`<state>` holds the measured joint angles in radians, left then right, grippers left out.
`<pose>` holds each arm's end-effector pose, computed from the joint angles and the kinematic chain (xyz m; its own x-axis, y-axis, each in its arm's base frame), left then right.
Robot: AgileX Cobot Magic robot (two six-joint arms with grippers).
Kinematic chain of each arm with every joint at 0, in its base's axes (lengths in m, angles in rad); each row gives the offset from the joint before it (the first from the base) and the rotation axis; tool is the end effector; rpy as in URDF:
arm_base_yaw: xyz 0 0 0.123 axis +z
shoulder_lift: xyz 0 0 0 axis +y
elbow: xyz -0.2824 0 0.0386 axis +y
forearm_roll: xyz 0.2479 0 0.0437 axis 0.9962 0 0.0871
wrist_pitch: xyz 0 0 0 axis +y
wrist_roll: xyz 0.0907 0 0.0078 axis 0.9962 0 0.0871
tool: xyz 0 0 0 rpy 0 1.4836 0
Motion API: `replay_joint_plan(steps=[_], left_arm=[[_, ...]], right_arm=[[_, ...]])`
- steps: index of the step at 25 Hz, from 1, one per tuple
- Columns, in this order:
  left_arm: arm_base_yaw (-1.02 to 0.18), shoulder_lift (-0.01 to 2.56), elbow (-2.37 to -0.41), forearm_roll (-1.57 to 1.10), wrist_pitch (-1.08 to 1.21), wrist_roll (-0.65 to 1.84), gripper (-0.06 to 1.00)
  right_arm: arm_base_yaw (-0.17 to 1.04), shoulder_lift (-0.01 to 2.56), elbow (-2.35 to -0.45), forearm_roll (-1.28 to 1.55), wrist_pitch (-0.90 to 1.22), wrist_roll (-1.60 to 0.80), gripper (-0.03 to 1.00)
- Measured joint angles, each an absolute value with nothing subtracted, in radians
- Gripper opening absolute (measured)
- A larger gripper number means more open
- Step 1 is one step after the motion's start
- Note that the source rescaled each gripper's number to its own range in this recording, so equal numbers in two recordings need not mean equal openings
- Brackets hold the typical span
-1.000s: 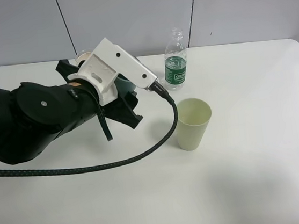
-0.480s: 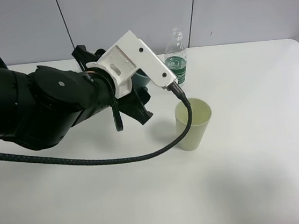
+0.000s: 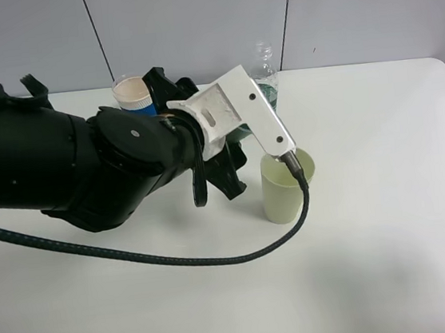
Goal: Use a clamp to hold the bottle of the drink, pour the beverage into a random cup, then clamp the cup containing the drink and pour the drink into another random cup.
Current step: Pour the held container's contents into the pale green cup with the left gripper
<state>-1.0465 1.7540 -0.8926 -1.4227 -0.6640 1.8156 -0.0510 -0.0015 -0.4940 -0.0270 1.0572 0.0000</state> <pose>0.2187 -0.2676 0.1897 -0.0921 0.8223 -0.5615 0.5326 0.5172 0.6700 -0.0044 -0.0019 0.2758 -0.4571 0.0101 -0.8894 0.0658 0.9976 -0.0225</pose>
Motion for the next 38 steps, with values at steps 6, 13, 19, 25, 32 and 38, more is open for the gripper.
replay_joint_plan(steps=[6, 13, 19, 25, 32, 38], left_arm=[[-1.064, 1.794, -0.924, -1.435, -0.679, 1.881, 0.01], [-1.064, 1.823, -0.924, -1.446, -0.680, 1.933, 0.01], [-1.064, 1.823, -0.924, -1.418, -0.720, 2.021, 0.01], [-1.064, 1.823, -0.924, -1.360, -0.757, 2.098, 0.01], [-1.064, 1.823, -0.924, -1.288, -0.772, 2.132, 0.01], [-1.064, 1.823, -0.924, -1.229, -0.798, 2.164, 0.01]], right_arm=[[-0.051, -0.001, -0.494, -0.027, 1.057, 0.000, 0.99], [-0.051, -0.001, -0.494, -0.027, 1.057, 0.000, 0.99], [-0.051, -0.001, -0.494, -0.027, 1.057, 0.000, 0.99], [-0.051, -0.001, -0.494, -0.027, 1.057, 0.000, 0.99], [-0.051, -0.001, -0.494, -0.027, 1.057, 0.000, 0.99], [-0.051, -0.001, -0.494, -0.027, 1.057, 0.000, 0.99]])
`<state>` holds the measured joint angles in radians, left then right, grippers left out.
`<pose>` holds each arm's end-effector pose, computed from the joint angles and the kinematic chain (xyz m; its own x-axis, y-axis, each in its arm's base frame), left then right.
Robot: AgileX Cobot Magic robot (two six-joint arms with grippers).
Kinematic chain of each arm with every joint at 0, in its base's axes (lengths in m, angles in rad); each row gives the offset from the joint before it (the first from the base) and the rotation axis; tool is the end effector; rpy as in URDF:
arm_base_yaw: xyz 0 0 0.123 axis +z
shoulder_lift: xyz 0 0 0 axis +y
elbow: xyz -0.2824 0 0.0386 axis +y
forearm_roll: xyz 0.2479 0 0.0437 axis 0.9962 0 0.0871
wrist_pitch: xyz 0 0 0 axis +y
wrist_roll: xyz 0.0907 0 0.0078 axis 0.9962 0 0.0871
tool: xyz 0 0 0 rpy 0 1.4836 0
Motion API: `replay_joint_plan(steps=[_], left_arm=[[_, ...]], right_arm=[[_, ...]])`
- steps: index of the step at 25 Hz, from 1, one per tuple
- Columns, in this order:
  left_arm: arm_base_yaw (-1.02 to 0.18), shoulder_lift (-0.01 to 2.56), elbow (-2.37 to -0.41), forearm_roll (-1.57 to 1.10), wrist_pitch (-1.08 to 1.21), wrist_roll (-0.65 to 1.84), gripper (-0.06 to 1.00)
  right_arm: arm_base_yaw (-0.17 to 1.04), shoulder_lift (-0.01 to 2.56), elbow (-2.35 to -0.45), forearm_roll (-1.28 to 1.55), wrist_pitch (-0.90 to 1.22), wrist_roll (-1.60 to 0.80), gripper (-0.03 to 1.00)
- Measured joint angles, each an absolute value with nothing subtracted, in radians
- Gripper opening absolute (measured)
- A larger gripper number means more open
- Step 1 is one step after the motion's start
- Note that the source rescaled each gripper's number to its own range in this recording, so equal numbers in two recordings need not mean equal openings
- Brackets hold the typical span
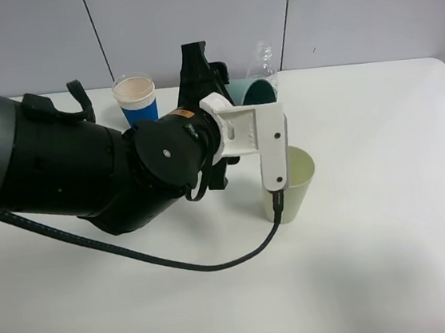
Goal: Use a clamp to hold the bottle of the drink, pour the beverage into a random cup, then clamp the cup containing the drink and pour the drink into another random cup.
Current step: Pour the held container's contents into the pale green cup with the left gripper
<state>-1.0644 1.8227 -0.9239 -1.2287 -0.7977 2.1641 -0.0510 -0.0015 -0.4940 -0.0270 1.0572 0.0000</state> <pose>0.2263 -0.2816 0.1889 0.2026 0.9666 -0.1572 0.3685 0.0735 0.9267 -0.0044 -0.0019 0.2758 -0.4571 0.0101 -0.8894 0.0658 0.9976 -0.0225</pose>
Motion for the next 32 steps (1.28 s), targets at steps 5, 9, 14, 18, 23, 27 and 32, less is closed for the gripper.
replay_joint_plan(steps=[5, 9, 14, 18, 23, 27, 32], left_arm=[[-1.064, 1.823, -0.924, -1.214, -0.800, 2.188, 0.01], [-1.064, 1.823, -0.924, -1.201, -0.800, 2.191, 0.01], [-1.064, 1.823, -0.924, -1.188, -0.807, 2.220, 0.01], [-1.064, 1.823, -0.924, -1.154, -0.817, 2.232, 0.01], [-1.064, 1.823, -0.924, -1.104, -0.821, 2.235, 0.01], [-1.064, 1.823, -0.924, -1.072, -0.824, 2.251, 0.01], [-1.064, 1.823, -0.924, -1.036, -0.833, 2.285, 0.01]], right_arm=[[-0.051, -0.001, -0.494, -0.027, 1.057, 0.000, 0.99], [-0.051, -0.001, -0.494, -0.027, 1.057, 0.000, 0.99], [-0.051, -0.001, -0.494, -0.027, 1.057, 0.000, 0.99], [-0.051, -0.001, -0.494, -0.027, 1.057, 0.000, 0.99], [-0.051, -0.001, -0.494, -0.027, 1.057, 0.000, 0.99], [-0.051, -0.001, -0.494, -0.027, 1.057, 0.000, 0.99], [-0.051, -0.001, -0.494, -0.027, 1.057, 0.000, 0.99]])
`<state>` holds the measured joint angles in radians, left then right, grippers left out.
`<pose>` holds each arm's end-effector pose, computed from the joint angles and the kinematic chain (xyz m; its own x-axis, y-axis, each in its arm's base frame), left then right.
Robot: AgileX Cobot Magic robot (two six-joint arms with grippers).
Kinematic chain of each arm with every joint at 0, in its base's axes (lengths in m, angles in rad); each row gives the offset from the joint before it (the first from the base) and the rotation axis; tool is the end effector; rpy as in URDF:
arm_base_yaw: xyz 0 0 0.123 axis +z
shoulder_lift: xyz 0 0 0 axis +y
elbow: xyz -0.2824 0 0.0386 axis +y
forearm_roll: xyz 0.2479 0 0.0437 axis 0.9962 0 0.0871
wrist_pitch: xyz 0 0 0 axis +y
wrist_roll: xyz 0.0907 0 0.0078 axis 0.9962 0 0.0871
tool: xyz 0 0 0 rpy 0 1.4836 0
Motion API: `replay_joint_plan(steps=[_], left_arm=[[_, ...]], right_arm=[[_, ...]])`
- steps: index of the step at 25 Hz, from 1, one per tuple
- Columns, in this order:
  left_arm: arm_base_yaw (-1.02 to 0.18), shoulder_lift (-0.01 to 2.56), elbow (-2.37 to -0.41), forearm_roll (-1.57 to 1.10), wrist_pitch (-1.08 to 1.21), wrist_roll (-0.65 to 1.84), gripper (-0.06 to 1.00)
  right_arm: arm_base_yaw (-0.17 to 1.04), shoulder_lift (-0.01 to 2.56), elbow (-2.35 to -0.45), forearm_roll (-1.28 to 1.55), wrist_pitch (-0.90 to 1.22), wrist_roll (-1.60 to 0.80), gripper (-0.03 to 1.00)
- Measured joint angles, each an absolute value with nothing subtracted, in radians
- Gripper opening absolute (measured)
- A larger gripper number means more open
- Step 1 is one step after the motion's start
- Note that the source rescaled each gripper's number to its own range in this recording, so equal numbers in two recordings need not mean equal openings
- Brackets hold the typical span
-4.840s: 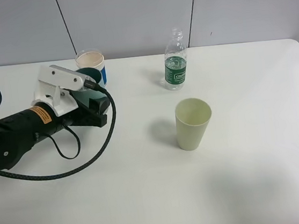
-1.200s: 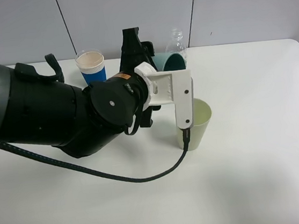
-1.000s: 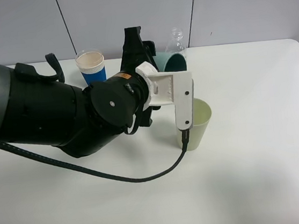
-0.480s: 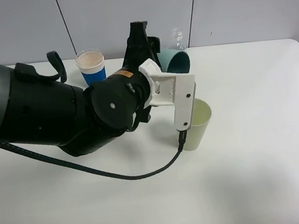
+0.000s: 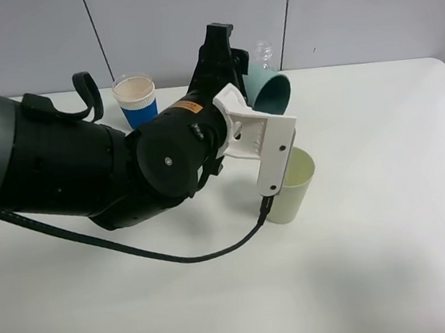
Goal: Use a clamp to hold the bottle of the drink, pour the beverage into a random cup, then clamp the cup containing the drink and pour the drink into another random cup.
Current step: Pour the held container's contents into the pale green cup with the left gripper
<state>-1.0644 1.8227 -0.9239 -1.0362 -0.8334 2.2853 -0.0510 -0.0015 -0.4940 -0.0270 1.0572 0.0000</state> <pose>0.2269 -0.2897 0.1992 0.3564 0.9325 0.0589 0.1930 -0.1352 0.9719 -0.0044 -0.0019 0.2758 -0.4571 0.0101 -0.8894 0.0658 0.9976 -0.0225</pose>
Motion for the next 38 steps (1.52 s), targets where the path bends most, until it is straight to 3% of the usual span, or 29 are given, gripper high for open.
replay_joint_plan(steps=[38], left_arm=[[-1.064, 1.823, -0.924, -0.612, -0.953, 2.527, 0.01]], right_arm=[[-0.051, -0.001, -0.494, -0.027, 1.057, 0.000, 0.99]])
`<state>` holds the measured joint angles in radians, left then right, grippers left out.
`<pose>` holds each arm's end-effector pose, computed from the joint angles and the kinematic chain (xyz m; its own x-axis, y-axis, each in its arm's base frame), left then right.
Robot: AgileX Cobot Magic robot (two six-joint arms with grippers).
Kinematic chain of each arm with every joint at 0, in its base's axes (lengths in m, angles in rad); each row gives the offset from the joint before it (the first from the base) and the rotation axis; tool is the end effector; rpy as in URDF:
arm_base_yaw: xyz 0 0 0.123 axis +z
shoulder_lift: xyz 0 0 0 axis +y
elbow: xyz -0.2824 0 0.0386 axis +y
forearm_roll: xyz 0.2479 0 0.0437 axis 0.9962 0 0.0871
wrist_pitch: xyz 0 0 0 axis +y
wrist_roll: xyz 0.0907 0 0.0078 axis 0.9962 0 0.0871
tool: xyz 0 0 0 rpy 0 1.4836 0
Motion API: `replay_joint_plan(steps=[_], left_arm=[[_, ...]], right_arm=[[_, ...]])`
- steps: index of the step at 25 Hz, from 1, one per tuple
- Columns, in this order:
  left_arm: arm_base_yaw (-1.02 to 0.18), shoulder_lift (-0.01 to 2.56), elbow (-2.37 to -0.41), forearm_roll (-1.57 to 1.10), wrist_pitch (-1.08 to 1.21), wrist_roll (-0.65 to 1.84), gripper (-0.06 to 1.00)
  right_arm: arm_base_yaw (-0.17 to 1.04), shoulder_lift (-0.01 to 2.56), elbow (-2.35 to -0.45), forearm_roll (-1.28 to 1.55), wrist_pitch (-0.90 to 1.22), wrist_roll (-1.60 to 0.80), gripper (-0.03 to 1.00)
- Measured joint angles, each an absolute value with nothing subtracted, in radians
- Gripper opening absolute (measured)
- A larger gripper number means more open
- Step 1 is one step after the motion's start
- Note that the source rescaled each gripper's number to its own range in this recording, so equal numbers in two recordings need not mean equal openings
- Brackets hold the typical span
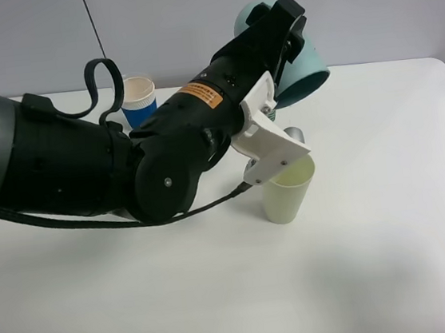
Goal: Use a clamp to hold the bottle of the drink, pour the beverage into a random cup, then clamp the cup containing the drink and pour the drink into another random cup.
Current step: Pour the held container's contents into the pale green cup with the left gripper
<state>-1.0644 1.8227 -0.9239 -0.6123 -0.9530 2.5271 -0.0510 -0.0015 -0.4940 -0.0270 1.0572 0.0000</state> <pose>0.2200 -0.3087 0.2235 0.4478 0.7262 0.5216 -0.3124 -0.4196 0.8523 -0.0044 -0.0019 0.2758 -0.4571 0.0101 -0.8894 0.0658 0.9976 -0.0225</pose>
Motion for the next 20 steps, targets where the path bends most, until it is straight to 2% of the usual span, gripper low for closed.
replay_joint_plan(steps=[8, 20], left_arm=[[-1.064, 1.822, -0.911, -0.644, -0.955, 2.398, 0.01], [-1.065, 1.681, -0.704, -0.754, -0.952, 1.695, 0.01]], right_arm=[[-0.051, -0.001, -0.494, -0.027, 1.057, 0.000, 0.99], [-0.051, -0.001, -0.494, -0.027, 1.057, 0.000, 0.99]])
